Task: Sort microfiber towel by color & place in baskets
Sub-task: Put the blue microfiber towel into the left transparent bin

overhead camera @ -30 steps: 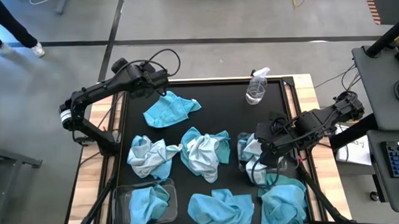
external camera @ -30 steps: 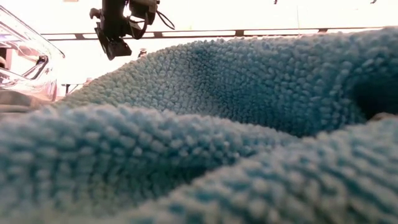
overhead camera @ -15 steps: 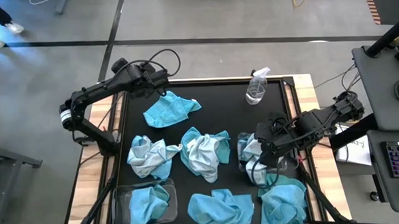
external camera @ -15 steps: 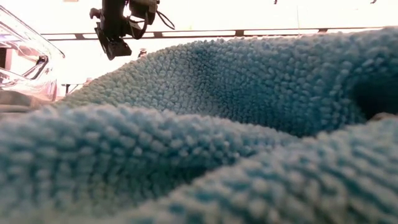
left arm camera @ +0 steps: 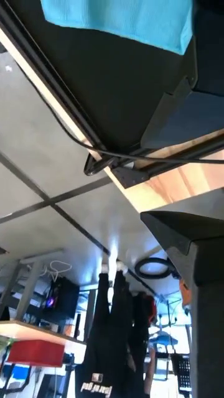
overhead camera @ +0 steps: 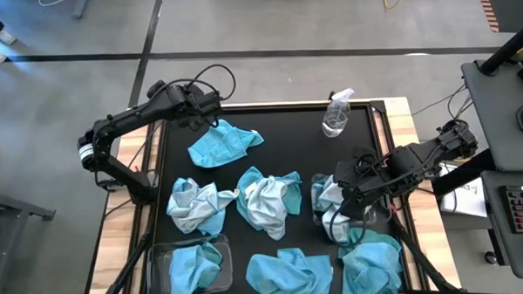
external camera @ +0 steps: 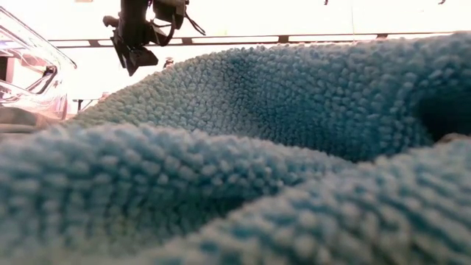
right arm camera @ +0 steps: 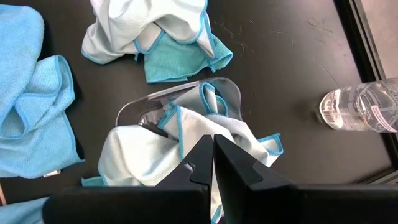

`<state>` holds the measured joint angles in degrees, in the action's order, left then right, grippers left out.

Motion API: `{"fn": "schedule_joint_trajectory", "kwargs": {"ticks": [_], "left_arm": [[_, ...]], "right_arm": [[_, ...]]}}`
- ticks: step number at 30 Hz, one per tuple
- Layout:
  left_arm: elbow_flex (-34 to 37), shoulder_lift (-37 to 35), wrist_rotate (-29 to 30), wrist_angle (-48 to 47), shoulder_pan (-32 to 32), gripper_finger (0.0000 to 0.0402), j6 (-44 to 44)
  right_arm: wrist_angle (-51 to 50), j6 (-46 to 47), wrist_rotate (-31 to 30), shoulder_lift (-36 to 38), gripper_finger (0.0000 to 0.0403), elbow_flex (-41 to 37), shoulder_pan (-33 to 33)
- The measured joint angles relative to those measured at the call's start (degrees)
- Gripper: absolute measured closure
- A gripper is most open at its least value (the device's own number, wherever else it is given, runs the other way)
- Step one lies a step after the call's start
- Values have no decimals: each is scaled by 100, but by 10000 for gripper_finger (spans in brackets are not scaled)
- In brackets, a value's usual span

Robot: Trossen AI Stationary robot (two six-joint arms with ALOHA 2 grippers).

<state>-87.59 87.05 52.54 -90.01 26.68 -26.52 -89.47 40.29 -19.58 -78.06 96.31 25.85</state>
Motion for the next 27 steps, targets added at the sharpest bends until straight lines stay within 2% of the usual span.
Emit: {"fn": "schedule_joint_trajectory", "kwargs": {"ticks": [15,27], "left_arm": [[0,0,-20,1,0,242,0],[0,0,-20,-1,0,242,2]], "right_arm": [[22,0,-19,0,394,0,0],[22,-46,-323,0,394,0,0]]}}
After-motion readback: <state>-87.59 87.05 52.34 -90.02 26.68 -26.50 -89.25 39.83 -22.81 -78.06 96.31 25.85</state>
